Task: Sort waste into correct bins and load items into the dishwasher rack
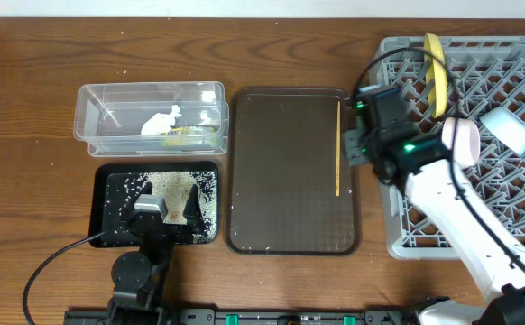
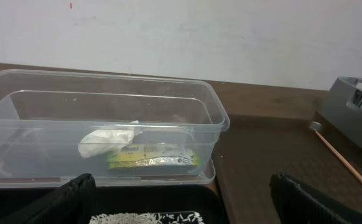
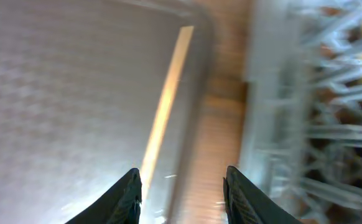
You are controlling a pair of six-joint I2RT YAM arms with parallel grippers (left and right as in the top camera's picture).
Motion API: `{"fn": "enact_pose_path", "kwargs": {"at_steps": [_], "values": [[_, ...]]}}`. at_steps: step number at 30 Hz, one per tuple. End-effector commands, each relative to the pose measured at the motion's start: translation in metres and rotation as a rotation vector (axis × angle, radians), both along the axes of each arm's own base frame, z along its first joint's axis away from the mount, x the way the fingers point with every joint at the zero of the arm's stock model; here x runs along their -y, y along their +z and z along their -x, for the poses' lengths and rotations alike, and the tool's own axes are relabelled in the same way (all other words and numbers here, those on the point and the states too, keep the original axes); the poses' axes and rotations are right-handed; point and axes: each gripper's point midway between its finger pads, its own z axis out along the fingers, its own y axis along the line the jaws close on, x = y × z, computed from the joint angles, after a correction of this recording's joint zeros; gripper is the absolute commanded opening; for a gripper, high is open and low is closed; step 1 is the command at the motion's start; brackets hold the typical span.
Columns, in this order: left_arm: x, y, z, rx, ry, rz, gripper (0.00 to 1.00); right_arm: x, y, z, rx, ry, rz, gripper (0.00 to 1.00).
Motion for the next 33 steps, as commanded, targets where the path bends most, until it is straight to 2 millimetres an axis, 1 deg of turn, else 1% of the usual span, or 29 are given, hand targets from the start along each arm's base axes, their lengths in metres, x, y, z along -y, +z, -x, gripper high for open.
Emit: {"fn": "enact_pose_path", "kwargs": {"at_steps": [1, 5, 7, 10, 13, 15, 17, 18, 19, 21, 23, 25, 26, 27, 29, 31, 33], "values": [[-0.002, -0.015, 0.000, -0.041, 0.011, -0.010, 0.92, -0.025, -0.024, 0.014, -0.084, 0.011, -0.030, 0.42], [-0.002, -0.015, 0.000, -0.041, 0.011, -0.009, 0.92, -0.021, -0.069, 0.015, -0.164, -0.153, 0.018, 0.41], [-0.002, -0.015, 0.000, -0.041, 0.011, -0.010, 0.92, -0.023, -0.090, 0.012, -0.193, -0.170, 0.027, 0.39], [-0.002, -0.015, 0.000, -0.041, 0.011, -0.010, 0.92, -0.021, -0.114, 0.009, -0.218, -0.190, 0.055, 0.37], [-0.002, -0.015, 0.000, -0.041, 0.011, -0.010, 0.92, -0.014, -0.130, 0.007, -0.227, -0.233, 0.095, 0.34], [-0.002, -0.015, 0.000, -0.041, 0.011, -0.009, 0.92, -0.014, -0.135, 0.009, -0.241, -0.235, 0.102, 0.27], [-0.002, -0.015, 0.000, -0.041, 0.011, -0.010, 0.92, -0.015, -0.136, 0.011, -0.249, -0.231, 0.095, 0.09], [-0.002, -0.015, 0.000, -0.041, 0.011, -0.009, 0.92, -0.016, -0.135, 0.011, -0.249, -0.229, 0.091, 0.03], [-0.002, -0.015, 0.000, -0.041, 0.011, -0.010, 0.92, -0.018, -0.133, 0.011, -0.251, -0.225, 0.079, 0.01], [-0.002, -0.015, 0.000, -0.041, 0.011, -0.010, 0.92, -0.023, -0.123, 0.011, -0.246, -0.210, 0.043, 0.01], [-0.002, -0.015, 0.000, -0.041, 0.011, -0.009, 0.92, -0.023, -0.104, 0.008, -0.207, -0.213, 0.016, 0.01], [-0.002, -0.015, 0.000, -0.041, 0.011, -0.009, 0.92, -0.022, -0.074, 0.000, -0.134, -0.204, -0.022, 0.01], [-0.002, -0.015, 0.000, -0.041, 0.011, -0.009, 0.92, -0.018, -0.052, -0.006, -0.076, -0.194, -0.043, 0.01], [-0.002, -0.015, 0.000, -0.041, 0.011, -0.009, 0.92, -0.015, -0.037, -0.009, -0.036, -0.191, -0.054, 0.01], [-0.002, -0.015, 0.000, -0.041, 0.011, -0.009, 0.92, 0.004, 0.006, -0.018, 0.082, -0.207, -0.074, 0.01], [-0.002, -0.015, 0.000, -0.041, 0.011, -0.009, 0.92, 0.023, 0.034, -0.022, 0.157, -0.227, -0.088, 0.01], [-0.002, -0.015, 0.000, -0.041, 0.011, -0.009, 0.92, 0.045, 0.052, -0.023, 0.203, -0.269, -0.094, 0.01]]}}
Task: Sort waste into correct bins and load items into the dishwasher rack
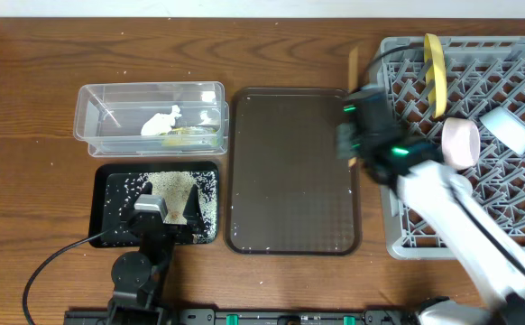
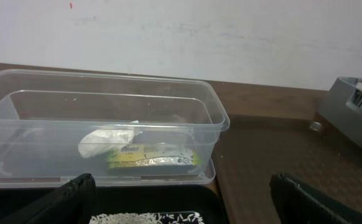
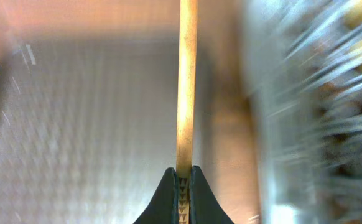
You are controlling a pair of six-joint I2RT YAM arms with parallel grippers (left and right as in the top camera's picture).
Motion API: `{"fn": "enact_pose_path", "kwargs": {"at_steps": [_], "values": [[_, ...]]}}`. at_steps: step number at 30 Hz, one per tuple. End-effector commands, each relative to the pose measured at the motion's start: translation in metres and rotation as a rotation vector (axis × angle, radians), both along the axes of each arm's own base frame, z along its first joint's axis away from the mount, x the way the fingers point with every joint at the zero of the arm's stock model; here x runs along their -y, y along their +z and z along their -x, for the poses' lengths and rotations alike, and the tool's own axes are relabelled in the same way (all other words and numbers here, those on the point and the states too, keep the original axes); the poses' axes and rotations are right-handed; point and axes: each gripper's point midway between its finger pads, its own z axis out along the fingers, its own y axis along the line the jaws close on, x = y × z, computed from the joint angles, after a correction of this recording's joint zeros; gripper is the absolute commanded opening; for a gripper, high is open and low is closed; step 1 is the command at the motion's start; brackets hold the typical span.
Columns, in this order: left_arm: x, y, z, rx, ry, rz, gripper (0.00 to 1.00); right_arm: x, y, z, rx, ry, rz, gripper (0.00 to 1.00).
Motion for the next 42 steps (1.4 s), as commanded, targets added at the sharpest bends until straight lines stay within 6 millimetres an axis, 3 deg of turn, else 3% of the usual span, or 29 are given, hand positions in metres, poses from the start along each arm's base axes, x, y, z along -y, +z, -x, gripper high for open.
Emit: {"fn": "enact_pose_path", "kwargs": {"at_steps": [1, 3, 6, 12, 15, 17, 19, 24, 31, 32, 33, 37, 42], "values": [[-0.002, -0.015, 0.000, -0.041, 0.011, -0.009, 0.92, 0.041, 0.028, -0.004, 0.073, -0.050, 0.053, 0.01], [-0.002, -0.015, 0.000, -0.041, 0.011, -0.009, 0.92, 0.061, 0.028, -0.004, 0.064, -0.057, 0.100, 0.01], [-0.002, -0.015, 0.000, -0.041, 0.011, -0.009, 0.92, 0.084, 0.010, -0.008, 0.011, -0.081, 0.139, 0.01], [-0.002, -0.015, 0.000, -0.041, 0.011, -0.010, 0.92, 0.100, -0.033, -0.013, -0.108, -0.069, 0.228, 0.01], [-0.002, -0.015, 0.000, -0.041, 0.011, -0.009, 0.92, 0.104, -0.042, -0.014, -0.132, -0.082, 0.255, 0.05], [-0.002, -0.015, 0.000, -0.041, 0.011, -0.010, 0.92, 0.095, -0.040, -0.014, -0.126, -0.049, 0.233, 0.25], [-0.002, -0.015, 0.000, -0.041, 0.011, -0.010, 0.92, 0.080, -0.032, -0.014, -0.105, 0.010, 0.197, 0.34], [-0.002, -0.015, 0.000, -0.041, 0.011, -0.009, 0.92, 0.035, 0.008, 0.000, -0.008, 0.148, 0.078, 0.40], [-0.002, -0.015, 0.000, -0.041, 0.011, -0.009, 0.92, -0.035, 0.076, 0.053, 0.145, 0.402, -0.061, 0.49], [-0.002, -0.015, 0.000, -0.041, 0.011, -0.009, 0.92, -0.042, 0.084, 0.062, 0.164, 0.430, -0.067, 0.64], [-0.002, -0.015, 0.000, -0.041, 0.011, -0.009, 0.92, -0.047, 0.090, 0.068, 0.181, 0.451, -0.073, 0.99], [-0.002, -0.015, 0.000, -0.041, 0.011, -0.009, 0.92, -0.070, 0.110, 0.092, 0.226, 0.551, -0.129, 0.99], [-0.002, -0.015, 0.000, -0.041, 0.011, -0.009, 0.92, -0.084, 0.110, 0.108, 0.209, 0.617, -0.153, 0.99]]}}
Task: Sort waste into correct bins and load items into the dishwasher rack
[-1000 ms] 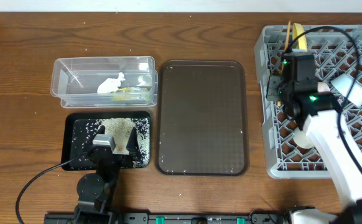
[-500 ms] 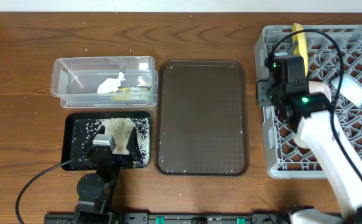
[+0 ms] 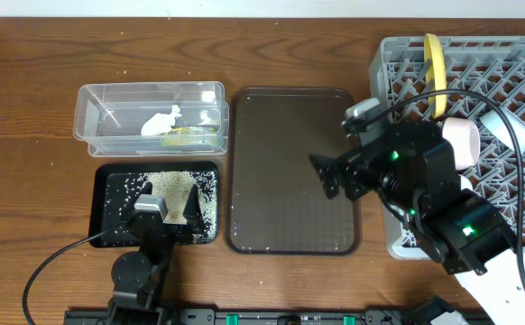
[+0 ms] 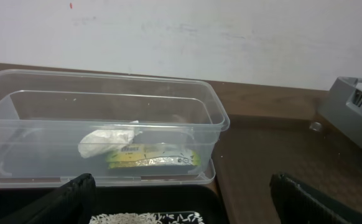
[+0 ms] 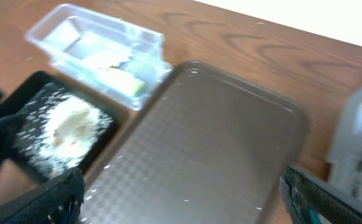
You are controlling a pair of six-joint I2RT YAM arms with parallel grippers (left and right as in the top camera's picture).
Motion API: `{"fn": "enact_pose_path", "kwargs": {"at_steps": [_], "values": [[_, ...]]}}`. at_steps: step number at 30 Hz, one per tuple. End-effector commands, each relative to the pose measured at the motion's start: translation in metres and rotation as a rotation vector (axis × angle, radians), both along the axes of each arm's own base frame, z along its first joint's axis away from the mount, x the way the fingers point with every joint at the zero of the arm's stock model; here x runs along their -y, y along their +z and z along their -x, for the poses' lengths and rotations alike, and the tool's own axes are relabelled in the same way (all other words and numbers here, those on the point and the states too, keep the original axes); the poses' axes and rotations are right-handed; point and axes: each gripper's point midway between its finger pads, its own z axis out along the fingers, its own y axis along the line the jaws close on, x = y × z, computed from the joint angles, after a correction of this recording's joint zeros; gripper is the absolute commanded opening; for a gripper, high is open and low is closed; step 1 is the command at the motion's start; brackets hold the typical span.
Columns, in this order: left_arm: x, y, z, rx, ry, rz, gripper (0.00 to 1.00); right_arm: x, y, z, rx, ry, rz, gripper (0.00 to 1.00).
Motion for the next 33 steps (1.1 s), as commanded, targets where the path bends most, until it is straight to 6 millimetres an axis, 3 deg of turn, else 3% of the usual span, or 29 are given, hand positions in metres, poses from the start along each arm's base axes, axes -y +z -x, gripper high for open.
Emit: {"fn": "enact_pose_path", "kwargs": {"at_steps": [1, 4, 7, 13, 18, 22, 27, 33], "values": [[-0.002, -0.015, 0.000, -0.041, 0.011, -0.010, 0.92, -0.007, -0.008, 0.015, -0.056, 0.050, 0.002, 0.99], [-0.002, -0.015, 0.000, -0.041, 0.011, -0.010, 0.92, 0.003, -0.024, 0.023, -0.115, 0.041, 0.063, 0.99], [-0.002, -0.015, 0.000, -0.041, 0.011, -0.009, 0.92, 0.015, -0.023, 0.018, -0.069, 0.020, 0.123, 0.99], [-0.002, -0.015, 0.000, -0.041, 0.011, -0.010, 0.92, 0.055, 0.006, 0.004, 0.095, -0.149, 0.178, 0.99], [-0.002, -0.017, 0.000, -0.049, 0.011, -0.010, 0.92, 0.086, 0.027, 0.001, 0.279, -0.274, 0.068, 0.99], [-0.002, -0.017, 0.000, -0.050, 0.011, -0.011, 0.92, 0.096, 0.007, 0.007, 0.398, -0.278, -0.035, 0.99], [-0.002, -0.017, 0.000, -0.049, 0.011, -0.010, 0.92, 0.112, -0.046, 0.025, 0.449, -0.314, -0.053, 0.99], [-0.002, -0.017, 0.000, -0.049, 0.011, -0.011, 0.92, 0.135, -0.092, 0.036, 0.475, -0.391, -0.054, 0.99]]}}
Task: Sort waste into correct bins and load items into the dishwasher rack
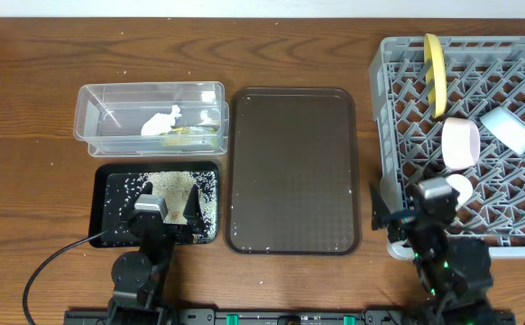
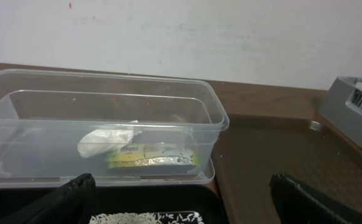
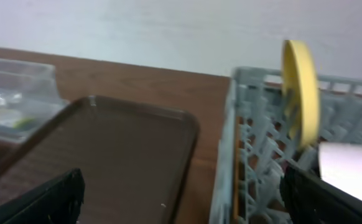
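The grey dishwasher rack [image 1: 389, 135] on the right holds an upright yellow plate [image 1: 435, 63], a pink cup [image 1: 461, 144] and a white piece [image 1: 508, 129]. In the right wrist view a thin tan strip [image 3: 234, 202], like a chopstick, lies just inside the rack's left wall [image 3: 224, 180]. The clear waste bin [image 1: 150, 95] holds a white wad [image 2: 106, 142] and a yellow-green wrapper [image 2: 153, 158]. My left gripper [image 2: 181, 208] is open over the black tray of rice [image 1: 105, 181]. My right gripper [image 3: 181, 205] is open and empty, low at the rack's front left corner.
A brown serving tray [image 1: 291, 171] lies bare between the bins and the rack. The right arm [image 1: 434, 226] sits at the table's front edge, the left arm [image 1: 145, 235] at the front left. A white wall rises behind the table.
My right arm has moved from above the brown tray back to the front right, by the rack's corner, still open. The left arm has not moved.
My right gripper was open over a chopstick lying along the brown tray's right edge. Then it was shut on the chopstick beside the rack. Later it was open above the tray, with no chopstick on the tray. Now it rests at the front right.
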You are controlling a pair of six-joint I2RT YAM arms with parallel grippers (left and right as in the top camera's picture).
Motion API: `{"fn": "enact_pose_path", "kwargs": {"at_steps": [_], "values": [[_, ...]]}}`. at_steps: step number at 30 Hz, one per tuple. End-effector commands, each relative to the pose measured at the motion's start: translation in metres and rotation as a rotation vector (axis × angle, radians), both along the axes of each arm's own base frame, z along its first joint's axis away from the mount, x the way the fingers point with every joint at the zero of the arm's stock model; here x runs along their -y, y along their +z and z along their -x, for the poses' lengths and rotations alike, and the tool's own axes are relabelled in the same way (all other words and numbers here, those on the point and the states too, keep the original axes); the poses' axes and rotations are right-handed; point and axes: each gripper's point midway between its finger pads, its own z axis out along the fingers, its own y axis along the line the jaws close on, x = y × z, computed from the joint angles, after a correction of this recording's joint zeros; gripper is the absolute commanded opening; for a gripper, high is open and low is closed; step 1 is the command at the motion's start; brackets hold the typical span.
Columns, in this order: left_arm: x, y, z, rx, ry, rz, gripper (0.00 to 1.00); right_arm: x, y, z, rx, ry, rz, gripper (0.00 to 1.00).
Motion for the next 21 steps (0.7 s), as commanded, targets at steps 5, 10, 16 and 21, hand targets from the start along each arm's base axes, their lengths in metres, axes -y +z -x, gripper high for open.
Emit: {"fn": "enact_pose_path", "kwargs": {"at_steps": [5, 10, 16, 21], "values": [[-0.003, -0.017, 0.000, -0.048, 0.013, -0.011, 0.92, 0.017, -0.030, 0.003, 0.056, -0.068, -0.086, 0.99], [-0.003, -0.017, 0.000, -0.048, 0.013, -0.011, 0.92, 0.021, -0.025, -0.001, 0.107, -0.092, -0.091, 0.99], [-0.003, -0.017, 0.000, -0.048, 0.013, -0.011, 0.92, 0.022, -0.031, -0.001, 0.083, -0.096, -0.086, 0.99], [-0.003, -0.017, 0.000, -0.048, 0.013, -0.011, 0.92, 0.022, -0.031, -0.001, 0.083, -0.096, -0.086, 0.99]]}}
